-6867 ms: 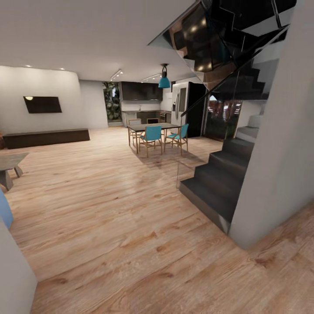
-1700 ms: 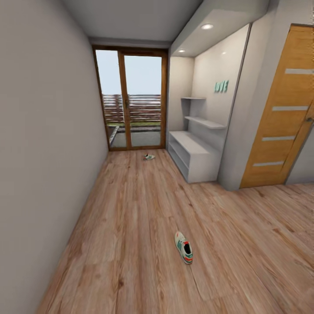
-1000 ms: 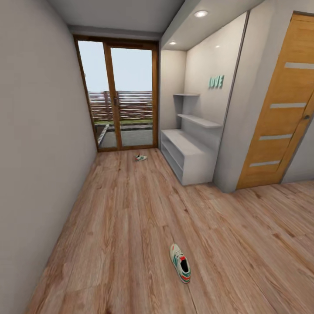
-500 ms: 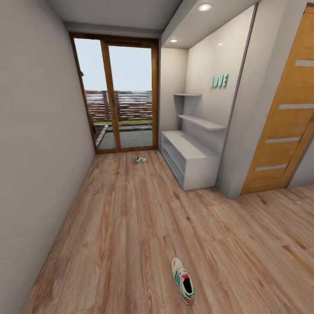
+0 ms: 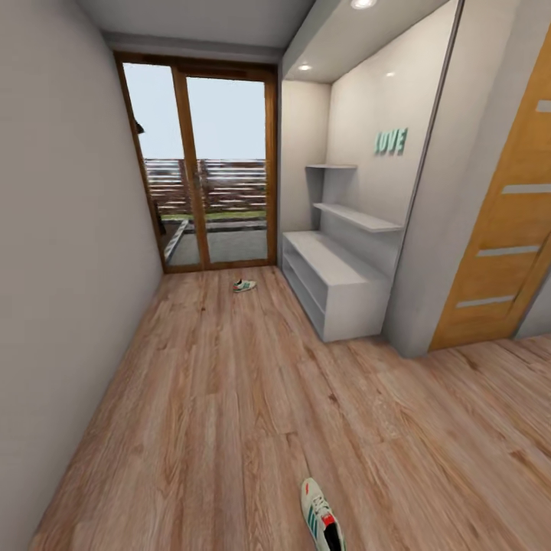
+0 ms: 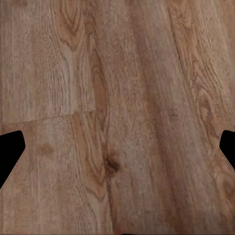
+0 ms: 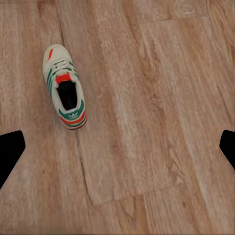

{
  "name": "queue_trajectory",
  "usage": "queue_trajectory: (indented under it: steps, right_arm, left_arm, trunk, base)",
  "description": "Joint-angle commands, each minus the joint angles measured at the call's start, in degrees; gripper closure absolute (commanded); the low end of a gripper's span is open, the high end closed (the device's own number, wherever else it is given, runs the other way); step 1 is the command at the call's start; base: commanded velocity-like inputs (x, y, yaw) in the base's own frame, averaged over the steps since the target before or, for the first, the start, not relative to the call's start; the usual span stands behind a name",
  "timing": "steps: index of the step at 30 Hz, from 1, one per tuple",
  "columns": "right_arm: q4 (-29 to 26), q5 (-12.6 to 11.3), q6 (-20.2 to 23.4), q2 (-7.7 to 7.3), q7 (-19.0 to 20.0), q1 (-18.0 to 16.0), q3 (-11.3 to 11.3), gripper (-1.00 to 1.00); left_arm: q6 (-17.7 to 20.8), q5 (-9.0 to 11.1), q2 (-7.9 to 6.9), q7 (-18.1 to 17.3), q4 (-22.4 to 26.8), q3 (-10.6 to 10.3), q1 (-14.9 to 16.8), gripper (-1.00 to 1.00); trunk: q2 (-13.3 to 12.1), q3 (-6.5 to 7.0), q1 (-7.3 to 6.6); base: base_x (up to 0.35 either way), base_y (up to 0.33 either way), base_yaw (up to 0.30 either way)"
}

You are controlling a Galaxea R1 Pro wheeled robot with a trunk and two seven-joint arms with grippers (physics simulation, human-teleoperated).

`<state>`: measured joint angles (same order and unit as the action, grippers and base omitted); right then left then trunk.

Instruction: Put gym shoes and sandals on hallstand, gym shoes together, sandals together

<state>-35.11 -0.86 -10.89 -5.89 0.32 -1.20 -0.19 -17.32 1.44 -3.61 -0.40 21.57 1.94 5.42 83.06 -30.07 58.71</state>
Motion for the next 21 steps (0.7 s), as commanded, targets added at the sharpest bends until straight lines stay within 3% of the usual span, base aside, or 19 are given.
queue_trajectory:
  steps: [1, 6, 15, 20, 21]
  right_arm:
    - [0.04, -0.1, -0.19, 0.0, 0.03, -0.03, -0.05, -1.0]
    - [0.04, -0.11, -0.19, 0.0, 0.03, -0.03, -0.07, -1.0]
    - [-0.8, -0.01, -0.13, 0.2, 0.23, -0.03, 0.2, -1.0]
    - [-6.93, 0.08, 0.16, 0.38, 0.28, -0.11, 0.26, -1.0]
    - [-10.93, 0.12, 0.48, 0.41, 0.3, -0.32, 0.27, -1.0]
  left_arm:
    - [-0.17, 0.14, 0.01, -0.04, -0.03, 0.08, 0.03, -1.0]
    - [-0.17, 0.14, 0.01, -0.04, -0.03, 0.08, 0.03, -1.0]
    - [0.0, 0.09, 0.13, 0.01, 0.92, -0.1, 0.53, -1.0]
    - [0.63, 0.1, 0.22, 0.08, 3.11, -0.22, 2.92, -1.0]
    - [1.02, 0.12, -0.01, 0.11, 4.09, -0.24, 5.16, -1.0]
  trunk:
    - [0.02, -0.06, 0.02]
    - [0.02, -0.06, 0.02]
    - [0.02, -0.06, 0.02]
    - [0.02, -0.06, 0.02]
    - [0.02, -0.06, 0.02]
  base:
    - [0.073, -0.238, 0.0]
    - [0.037, -0.172, 0.069]
    - [0.005, -0.027, 0.129]
    - [0.0, -0.002, 0.018]
    - [0.0, -0.001, 0.006]
